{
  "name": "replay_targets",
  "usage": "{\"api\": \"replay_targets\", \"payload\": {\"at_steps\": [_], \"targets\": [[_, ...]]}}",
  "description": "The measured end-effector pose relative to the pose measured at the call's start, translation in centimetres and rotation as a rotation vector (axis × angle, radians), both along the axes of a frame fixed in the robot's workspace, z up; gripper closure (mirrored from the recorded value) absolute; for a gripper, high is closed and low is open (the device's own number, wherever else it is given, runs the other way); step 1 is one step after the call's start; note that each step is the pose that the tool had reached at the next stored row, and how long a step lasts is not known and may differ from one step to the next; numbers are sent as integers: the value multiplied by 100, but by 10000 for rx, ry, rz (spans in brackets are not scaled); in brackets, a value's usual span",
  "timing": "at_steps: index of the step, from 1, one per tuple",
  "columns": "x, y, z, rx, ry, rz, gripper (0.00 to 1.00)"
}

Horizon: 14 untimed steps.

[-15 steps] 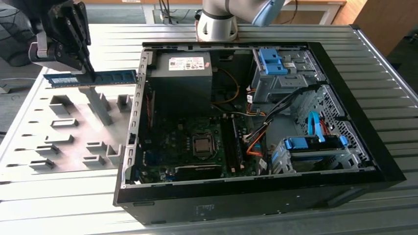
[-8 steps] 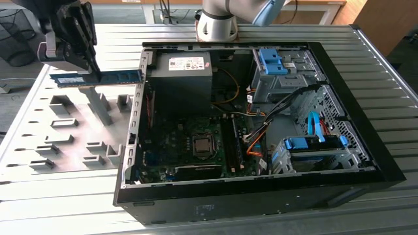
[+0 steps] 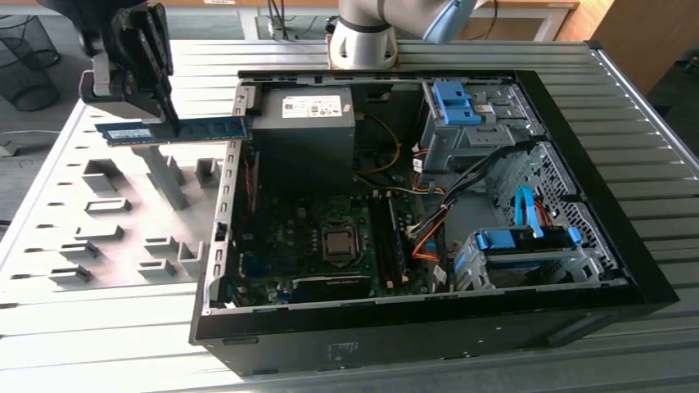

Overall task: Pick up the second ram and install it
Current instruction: 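Pick up the second ram and move it above second insertion slot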

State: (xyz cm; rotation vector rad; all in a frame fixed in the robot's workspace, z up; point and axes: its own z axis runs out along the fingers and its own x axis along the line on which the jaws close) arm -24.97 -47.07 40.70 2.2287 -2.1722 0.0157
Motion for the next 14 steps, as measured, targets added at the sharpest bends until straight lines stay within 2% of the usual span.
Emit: {"api": "replay_targets", "payload": {"at_steps": [14], "targets": [[164, 0, 0, 0, 0, -1, 86]]}}
